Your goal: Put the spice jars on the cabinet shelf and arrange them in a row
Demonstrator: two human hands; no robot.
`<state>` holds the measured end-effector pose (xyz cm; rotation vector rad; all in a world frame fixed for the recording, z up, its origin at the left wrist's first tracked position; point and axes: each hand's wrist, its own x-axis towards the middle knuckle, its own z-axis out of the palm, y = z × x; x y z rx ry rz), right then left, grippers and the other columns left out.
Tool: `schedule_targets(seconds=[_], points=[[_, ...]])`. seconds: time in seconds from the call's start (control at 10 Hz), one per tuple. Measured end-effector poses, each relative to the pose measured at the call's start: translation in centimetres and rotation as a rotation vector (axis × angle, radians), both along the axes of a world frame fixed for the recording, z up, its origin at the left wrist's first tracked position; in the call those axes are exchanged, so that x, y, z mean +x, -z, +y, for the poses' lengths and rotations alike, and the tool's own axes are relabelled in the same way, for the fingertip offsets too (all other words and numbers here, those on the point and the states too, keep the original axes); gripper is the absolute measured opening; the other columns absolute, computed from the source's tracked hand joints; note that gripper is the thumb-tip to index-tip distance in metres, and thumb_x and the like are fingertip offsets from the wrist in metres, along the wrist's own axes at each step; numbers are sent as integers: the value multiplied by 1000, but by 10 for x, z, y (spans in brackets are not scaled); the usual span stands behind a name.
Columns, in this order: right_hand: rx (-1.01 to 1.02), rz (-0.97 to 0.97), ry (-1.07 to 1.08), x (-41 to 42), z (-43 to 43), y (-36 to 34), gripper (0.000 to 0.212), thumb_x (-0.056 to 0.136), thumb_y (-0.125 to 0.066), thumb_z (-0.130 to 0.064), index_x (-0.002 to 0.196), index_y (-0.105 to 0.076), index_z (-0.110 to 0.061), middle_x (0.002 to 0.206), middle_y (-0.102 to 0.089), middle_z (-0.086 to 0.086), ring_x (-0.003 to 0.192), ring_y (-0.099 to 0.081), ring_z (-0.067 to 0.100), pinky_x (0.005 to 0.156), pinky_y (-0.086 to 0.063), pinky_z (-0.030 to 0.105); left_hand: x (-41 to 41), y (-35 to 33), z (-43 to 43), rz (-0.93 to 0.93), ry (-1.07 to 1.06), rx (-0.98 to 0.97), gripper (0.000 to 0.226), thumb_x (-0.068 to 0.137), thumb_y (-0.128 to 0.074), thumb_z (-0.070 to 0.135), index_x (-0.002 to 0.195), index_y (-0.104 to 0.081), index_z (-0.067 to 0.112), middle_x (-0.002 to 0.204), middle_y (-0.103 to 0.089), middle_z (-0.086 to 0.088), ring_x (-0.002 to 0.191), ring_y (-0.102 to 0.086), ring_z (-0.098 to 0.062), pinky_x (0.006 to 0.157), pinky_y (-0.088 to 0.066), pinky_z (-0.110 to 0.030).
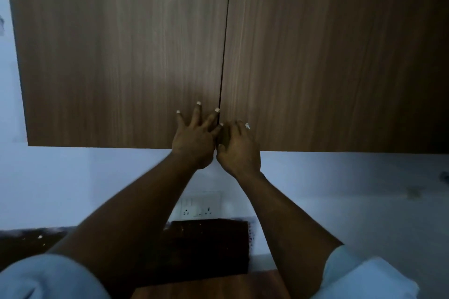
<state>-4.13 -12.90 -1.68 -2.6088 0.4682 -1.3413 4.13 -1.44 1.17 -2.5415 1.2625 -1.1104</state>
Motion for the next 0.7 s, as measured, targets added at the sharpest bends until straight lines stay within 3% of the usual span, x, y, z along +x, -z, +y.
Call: schedule_targets(seconds=[0.2,0.3,0.4,0.6,0.7], points=[[42,68,-54,-9,-15,1,72,90,-67,-27,155,-37,-17,166,-30,6,153,-26,29,119,-36,51,2,8,-4,1,-45,11,95,87,-57,50,159,2,36,165,25,-3,146,26,-47,111,-8,-76],[74,105,-117,-17,-21,-6,68,89,-70,-29,151,-43,-19,160,-40,3,147,-38,27,109,-43,37,-1,6,-2,7,-51,9,93,87,-57,49,159,1,36,166,23,-3,147,24,-46,112,-7,-76],[74,117,-155,-23,-23,-13,63,87,-72,-36,145,-49,-21,148,-53,2,133,-51,25,93,-40,27,-5,7,1,18,-54,9,92,88,-56,49,159,0,36,166,20,-3,149,20,-44,113,-6,-75],[56,147,-221,-49,-7,-24,54,89,-74,-39,135,-56,-19,133,-61,2,117,-59,23,87,-48,30,-18,6,10,67,-38,7,89,90,-54,47,159,1,36,167,18,-3,151,14,-43,114,-6,-74],[98,60,-294,-76,13,-45,51,90,-74,-38,136,-58,-24,129,-64,-5,114,-60,15,85,-50,26,-25,-1,18,75,-10,-11,90,91,-56,48,159,1,36,167,15,-3,151,11,-42,114,-8,-73]])
